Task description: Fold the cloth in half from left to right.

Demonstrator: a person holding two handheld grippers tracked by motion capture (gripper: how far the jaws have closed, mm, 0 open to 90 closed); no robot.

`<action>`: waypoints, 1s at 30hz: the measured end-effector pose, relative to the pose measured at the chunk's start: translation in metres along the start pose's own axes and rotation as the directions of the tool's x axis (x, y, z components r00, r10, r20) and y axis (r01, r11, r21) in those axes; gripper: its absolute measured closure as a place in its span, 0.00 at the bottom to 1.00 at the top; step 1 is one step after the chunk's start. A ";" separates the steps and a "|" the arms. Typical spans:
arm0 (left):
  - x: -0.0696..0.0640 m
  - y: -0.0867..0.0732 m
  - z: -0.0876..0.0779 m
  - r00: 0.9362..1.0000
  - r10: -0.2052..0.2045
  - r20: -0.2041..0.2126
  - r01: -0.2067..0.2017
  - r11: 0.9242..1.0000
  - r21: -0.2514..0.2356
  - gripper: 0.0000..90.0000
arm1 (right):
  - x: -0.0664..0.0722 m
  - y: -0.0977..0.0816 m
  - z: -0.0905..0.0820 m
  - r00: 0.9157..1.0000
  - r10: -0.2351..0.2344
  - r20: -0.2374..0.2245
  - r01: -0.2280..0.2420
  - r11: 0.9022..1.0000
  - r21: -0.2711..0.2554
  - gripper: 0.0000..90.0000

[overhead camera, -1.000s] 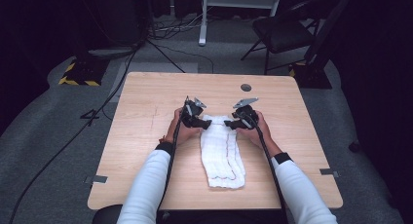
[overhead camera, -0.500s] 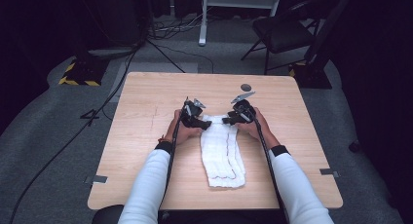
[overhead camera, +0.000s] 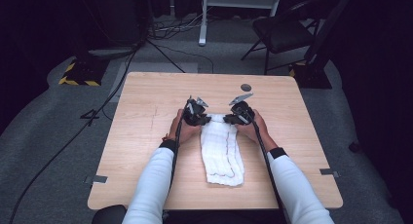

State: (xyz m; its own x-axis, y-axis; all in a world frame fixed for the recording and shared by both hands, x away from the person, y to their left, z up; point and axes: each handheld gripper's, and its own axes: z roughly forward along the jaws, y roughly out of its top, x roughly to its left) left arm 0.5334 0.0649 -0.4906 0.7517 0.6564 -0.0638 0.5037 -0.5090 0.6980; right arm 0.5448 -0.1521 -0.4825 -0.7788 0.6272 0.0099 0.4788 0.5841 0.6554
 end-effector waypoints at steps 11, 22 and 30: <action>-0.006 0.023 -0.009 0.998 0.037 -0.046 -0.040 0.997 -0.068 0.93 | -0.002 0.005 -0.029 0.997 -0.014 0.077 0.023 0.993 -0.119 0.93; -0.006 0.039 -0.025 0.997 0.070 -0.034 -0.073 0.991 -0.108 0.93 | -0.004 0.012 -0.049 0.995 -0.025 0.092 0.040 0.985 -0.167 0.93; -0.012 0.048 -0.031 0.992 0.114 -0.048 -0.118 0.988 -0.103 0.93 | -0.005 0.014 -0.059 0.994 -0.032 0.105 0.051 0.982 -0.181 0.93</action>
State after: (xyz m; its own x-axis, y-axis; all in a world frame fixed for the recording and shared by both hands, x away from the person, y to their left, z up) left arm 0.5355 0.0498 -0.4344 0.7828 0.6203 0.0506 0.3645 -0.5228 0.7706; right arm 0.5314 -0.1772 -0.4288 -0.7466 0.6591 -0.0907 0.3575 0.5125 0.7807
